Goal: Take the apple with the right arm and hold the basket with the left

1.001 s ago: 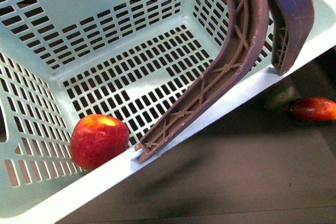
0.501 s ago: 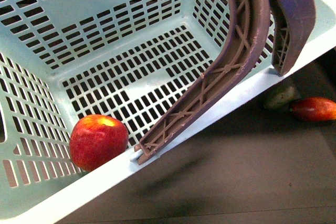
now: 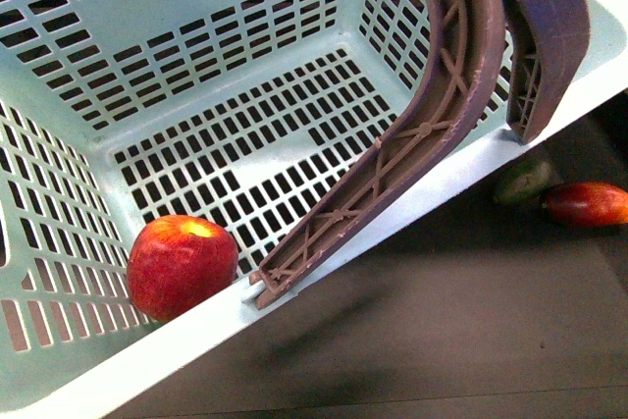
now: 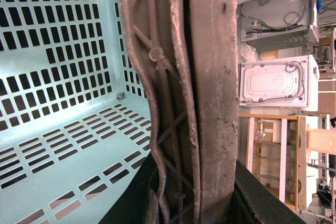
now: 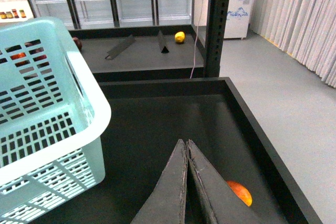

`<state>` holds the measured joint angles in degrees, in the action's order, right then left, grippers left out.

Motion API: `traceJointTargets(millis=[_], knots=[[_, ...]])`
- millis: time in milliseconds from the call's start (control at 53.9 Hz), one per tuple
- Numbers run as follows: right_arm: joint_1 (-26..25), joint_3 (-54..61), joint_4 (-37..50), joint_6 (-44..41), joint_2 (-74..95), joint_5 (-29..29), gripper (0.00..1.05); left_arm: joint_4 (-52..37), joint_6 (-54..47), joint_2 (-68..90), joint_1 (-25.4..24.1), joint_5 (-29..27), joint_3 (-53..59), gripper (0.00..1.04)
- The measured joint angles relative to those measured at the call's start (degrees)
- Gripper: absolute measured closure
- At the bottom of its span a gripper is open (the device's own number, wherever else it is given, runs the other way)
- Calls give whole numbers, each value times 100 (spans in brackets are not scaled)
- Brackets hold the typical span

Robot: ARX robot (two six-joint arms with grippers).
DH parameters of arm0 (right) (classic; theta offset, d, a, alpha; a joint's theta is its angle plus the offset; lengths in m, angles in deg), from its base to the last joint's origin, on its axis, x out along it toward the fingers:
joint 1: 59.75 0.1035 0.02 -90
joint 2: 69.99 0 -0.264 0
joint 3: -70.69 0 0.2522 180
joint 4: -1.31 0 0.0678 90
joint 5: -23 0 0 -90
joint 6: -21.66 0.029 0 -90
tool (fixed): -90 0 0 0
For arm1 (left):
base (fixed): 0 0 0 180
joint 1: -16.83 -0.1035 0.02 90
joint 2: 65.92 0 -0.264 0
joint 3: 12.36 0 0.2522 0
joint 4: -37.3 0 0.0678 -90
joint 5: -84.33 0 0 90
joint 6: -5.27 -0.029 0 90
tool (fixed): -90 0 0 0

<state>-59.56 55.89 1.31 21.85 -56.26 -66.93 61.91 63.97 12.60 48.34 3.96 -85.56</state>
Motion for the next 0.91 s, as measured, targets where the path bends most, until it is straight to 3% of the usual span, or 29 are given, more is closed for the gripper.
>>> traceJointTargets(millis=[260,371,593,908], knots=[[0,0,-358,0,-361,0,103,0,0,0,0,0,0,85],[0,0,-1287,0,-1126,2,103,0,0,0,0,2,0,85],[0,0,-1366,-4,-1331,4,102,0,-15,0,0,0,0,85],[0,0,-1368,-2,-1338,4,54,0,2,0,0,0,0,85]])
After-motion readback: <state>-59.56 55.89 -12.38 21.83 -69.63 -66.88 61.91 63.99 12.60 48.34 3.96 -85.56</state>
